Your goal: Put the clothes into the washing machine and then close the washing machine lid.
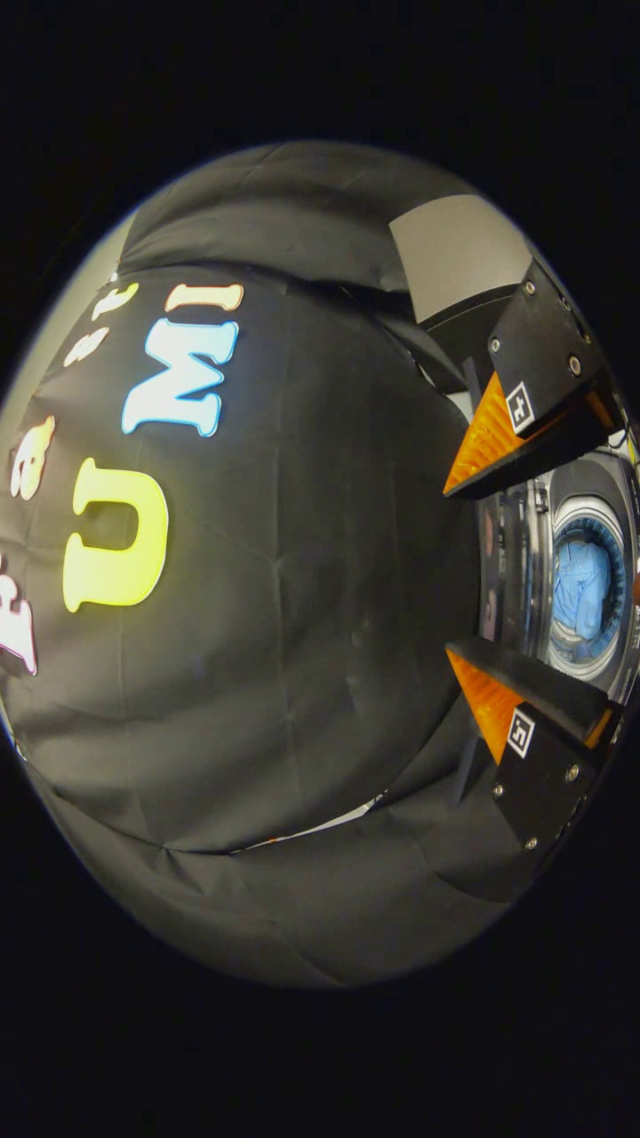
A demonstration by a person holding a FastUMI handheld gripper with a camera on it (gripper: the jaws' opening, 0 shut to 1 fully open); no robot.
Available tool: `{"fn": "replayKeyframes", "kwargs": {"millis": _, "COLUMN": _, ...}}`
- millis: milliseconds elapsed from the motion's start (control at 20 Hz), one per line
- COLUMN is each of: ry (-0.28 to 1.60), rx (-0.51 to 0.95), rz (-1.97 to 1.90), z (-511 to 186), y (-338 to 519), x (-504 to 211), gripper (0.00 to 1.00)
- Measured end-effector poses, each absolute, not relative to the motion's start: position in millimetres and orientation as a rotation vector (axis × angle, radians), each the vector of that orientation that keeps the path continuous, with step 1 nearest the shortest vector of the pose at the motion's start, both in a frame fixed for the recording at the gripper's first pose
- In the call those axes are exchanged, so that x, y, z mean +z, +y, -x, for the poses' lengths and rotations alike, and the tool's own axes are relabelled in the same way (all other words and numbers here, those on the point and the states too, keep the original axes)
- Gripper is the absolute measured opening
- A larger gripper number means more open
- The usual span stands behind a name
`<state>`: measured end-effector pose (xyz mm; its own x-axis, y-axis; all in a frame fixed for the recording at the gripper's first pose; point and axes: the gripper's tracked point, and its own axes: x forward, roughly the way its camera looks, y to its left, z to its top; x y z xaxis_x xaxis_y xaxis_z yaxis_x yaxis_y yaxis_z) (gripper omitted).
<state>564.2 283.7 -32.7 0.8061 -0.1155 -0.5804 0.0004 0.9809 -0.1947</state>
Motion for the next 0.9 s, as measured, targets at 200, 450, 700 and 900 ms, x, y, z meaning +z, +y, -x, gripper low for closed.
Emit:
{"fn": "replayKeyframes", "kwargs": {"millis": 200, "ry": 0.661, "rx": -0.045, "rz": 0.136, "z": -591.5, "y": 276.9, "x": -56.0, "gripper": 0.96}}
{"fn": "replayKeyframes", "kwargs": {"millis": 450, "ry": 0.731, "rx": -0.049, "rz": 0.143, "z": -599.1, "y": 265.7, "x": -86.3, "gripper": 0.96}}
{"fn": "replayKeyframes", "kwargs": {"millis": 700, "ry": 0.719, "rx": -0.050, "rz": 0.079, "z": -597.0, "y": 269.0, "x": -94.0, "gripper": 0.96}}
{"fn": "replayKeyframes", "kwargs": {"millis": 900, "ry": 0.681, "rx": -0.040, "rz": 0.081, "z": -592.0, "y": 269.0, "x": -91.9, "gripper": 0.97}}
